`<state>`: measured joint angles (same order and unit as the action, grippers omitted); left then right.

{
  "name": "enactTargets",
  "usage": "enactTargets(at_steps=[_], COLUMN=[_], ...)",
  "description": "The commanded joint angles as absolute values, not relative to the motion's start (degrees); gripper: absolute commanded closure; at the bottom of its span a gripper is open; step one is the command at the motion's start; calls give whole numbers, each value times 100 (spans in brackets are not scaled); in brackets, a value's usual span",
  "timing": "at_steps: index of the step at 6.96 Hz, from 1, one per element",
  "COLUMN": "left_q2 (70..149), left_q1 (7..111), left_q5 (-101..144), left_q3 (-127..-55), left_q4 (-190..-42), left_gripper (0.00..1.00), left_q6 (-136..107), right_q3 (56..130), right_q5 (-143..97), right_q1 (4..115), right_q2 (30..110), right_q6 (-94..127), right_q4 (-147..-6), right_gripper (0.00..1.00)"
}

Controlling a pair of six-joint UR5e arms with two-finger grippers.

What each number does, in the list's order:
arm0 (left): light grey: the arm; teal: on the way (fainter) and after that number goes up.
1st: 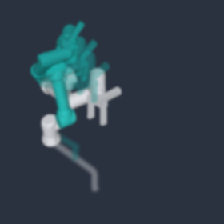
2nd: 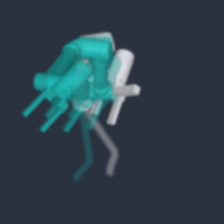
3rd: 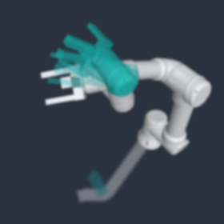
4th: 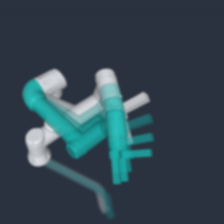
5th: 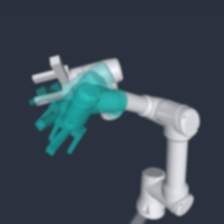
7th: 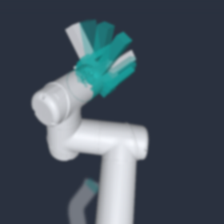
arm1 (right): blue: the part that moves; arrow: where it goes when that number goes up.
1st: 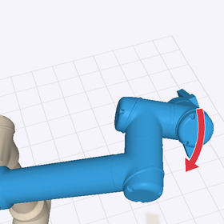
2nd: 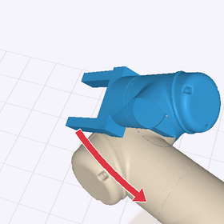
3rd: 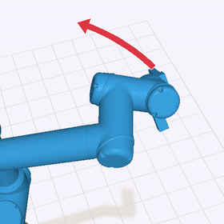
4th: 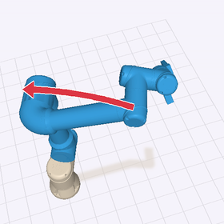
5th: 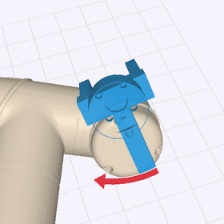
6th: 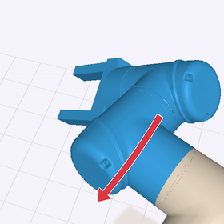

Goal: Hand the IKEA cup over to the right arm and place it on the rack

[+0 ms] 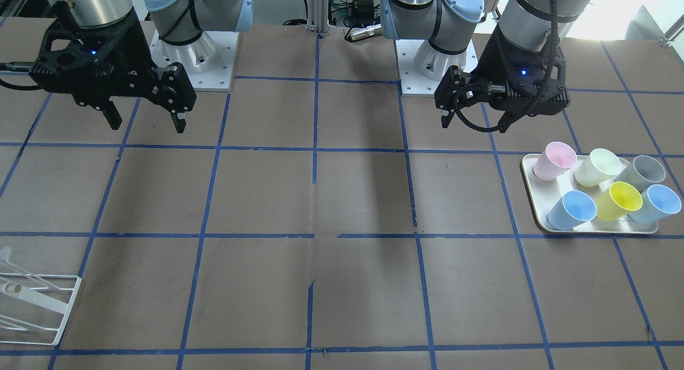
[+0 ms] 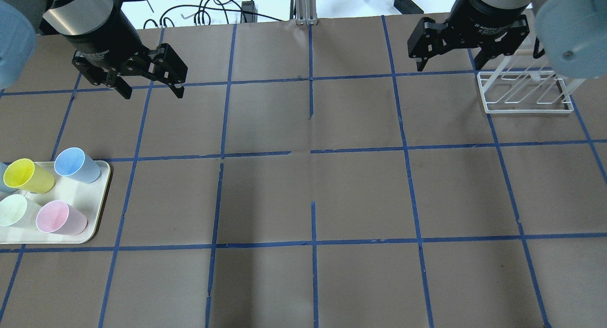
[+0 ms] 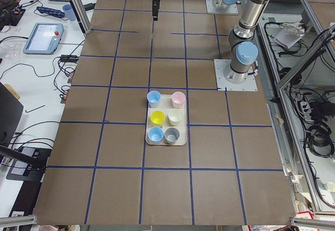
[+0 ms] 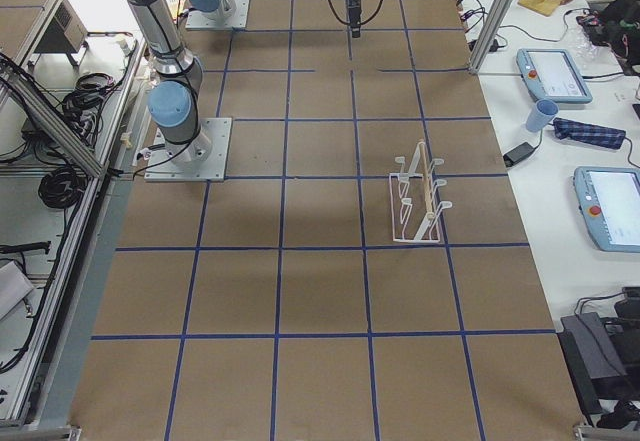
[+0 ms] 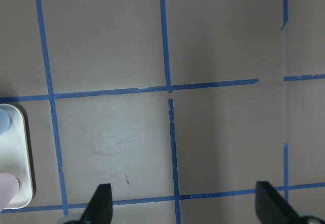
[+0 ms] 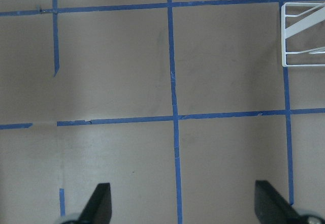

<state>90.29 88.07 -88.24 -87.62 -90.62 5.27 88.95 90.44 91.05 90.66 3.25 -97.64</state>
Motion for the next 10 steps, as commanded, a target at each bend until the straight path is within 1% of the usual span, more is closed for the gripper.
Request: enactTargets(at_steps=[1, 6, 9, 10], left_q2=[9026, 9017, 9035, 9035], left_q1=[8807, 8571, 7597, 7141], left_q5=[-8816, -8868, -8894, -8912], left_q3=[-8763, -8754, -8666, -8692], left_q4=[-9062, -9123, -9588, -9580], left_gripper=[0, 0, 0, 0], left_q6=[527, 876, 1562, 2252], right_q3=[8895, 8895, 8895, 8886], right_q5=[9044, 9044, 9044, 9044], right_q1=[9105, 9105, 9105, 9105], right_q2=[9070, 9070, 9070, 9070], right_q6=[325, 325, 325, 325], right_q4=[-9765, -9765, -9765, -9765], right_gripper=[0, 0, 0, 0])
